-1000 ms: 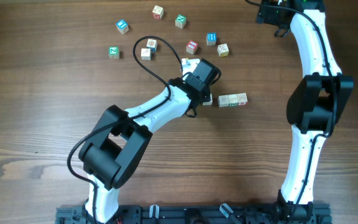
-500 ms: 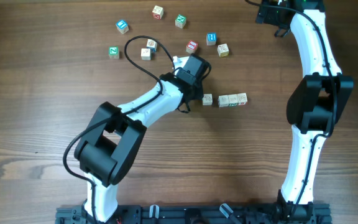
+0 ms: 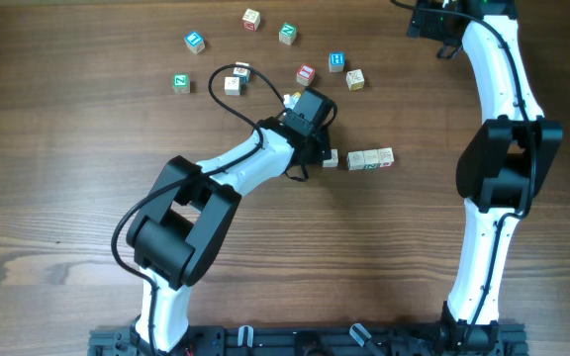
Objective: Form a horizontal line
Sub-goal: 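Push the 3 block rightward against the 9 block with the left gripper, then lift the left gripper and reach toward the yellow K block, then lower the left gripper and grasp the yellow K block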
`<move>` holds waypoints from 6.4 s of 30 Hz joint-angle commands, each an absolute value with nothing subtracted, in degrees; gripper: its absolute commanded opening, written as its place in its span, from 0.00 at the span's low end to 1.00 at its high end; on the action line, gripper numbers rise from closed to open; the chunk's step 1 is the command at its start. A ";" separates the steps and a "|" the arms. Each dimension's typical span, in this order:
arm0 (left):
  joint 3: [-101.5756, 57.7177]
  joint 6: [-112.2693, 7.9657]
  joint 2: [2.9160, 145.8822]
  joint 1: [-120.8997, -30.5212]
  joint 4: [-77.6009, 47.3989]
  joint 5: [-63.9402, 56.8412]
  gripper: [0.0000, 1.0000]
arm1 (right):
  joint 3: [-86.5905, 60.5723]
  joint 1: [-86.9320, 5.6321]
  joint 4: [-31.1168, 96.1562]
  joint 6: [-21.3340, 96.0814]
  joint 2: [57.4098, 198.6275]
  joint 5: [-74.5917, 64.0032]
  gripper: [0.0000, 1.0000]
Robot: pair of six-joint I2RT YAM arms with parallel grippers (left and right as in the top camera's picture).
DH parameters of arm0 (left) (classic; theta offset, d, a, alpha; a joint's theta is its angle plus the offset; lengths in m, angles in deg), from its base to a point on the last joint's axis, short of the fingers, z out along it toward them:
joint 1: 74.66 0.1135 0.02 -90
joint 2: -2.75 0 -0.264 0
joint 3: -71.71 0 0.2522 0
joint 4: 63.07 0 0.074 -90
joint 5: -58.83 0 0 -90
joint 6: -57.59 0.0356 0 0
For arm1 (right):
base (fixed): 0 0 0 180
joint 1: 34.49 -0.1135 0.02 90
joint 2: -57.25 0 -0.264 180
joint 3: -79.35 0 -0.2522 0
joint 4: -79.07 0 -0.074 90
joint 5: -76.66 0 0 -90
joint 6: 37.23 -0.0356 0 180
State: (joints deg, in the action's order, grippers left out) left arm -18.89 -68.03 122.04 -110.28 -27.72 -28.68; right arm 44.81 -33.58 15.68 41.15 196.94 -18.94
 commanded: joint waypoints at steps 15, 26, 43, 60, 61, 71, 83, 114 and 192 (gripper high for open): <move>-18.83 -67.62 123.09 -110.61 -25.08 -15.94 0.04 | 44.99 -33.86 15.79 41.90 196.55 -18.86 1.00; -18.83 -68.91 123.09 -110.93 -24.66 -15.07 0.04 | 44.99 -33.86 15.79 41.90 196.55 -18.86 1.00; -18.83 -68.64 123.09 -109.86 -31.48 -28.05 0.04 | 44.99 -33.86 15.79 41.90 196.55 -18.86 1.00; -18.83 -68.66 123.41 -109.97 -38.56 -18.32 0.04 | 44.99 -33.86 15.79 41.90 196.55 -18.86 1.00; -18.83 -68.66 123.41 -110.12 -38.54 -18.00 0.04 | 44.99 -33.86 15.79 41.90 196.55 -18.86 1.00; -18.83 -68.66 123.41 -110.82 -35.99 -15.51 0.04 | 44.99 -33.86 15.79 41.90 196.55 -18.86 1.00; -18.83 -68.66 123.41 -110.54 -36.53 -16.62 0.04 | 44.99 -33.86 15.79 41.92 196.55 -18.86 1.00; -61.93 -55.18 132.22 -93.12 9.39 -19.96 0.73 | 44.99 -33.86 15.79 41.92 196.55 -18.86 1.00; -52.53 -71.59 137.73 -104.00 -6.06 -41.73 0.49 | 44.99 -33.86 15.83 42.16 196.55 -18.86 1.00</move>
State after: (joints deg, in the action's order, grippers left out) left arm -52.88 -72.12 140.31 -104.18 -6.24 -41.41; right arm 44.81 -33.58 15.70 41.37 196.94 -18.94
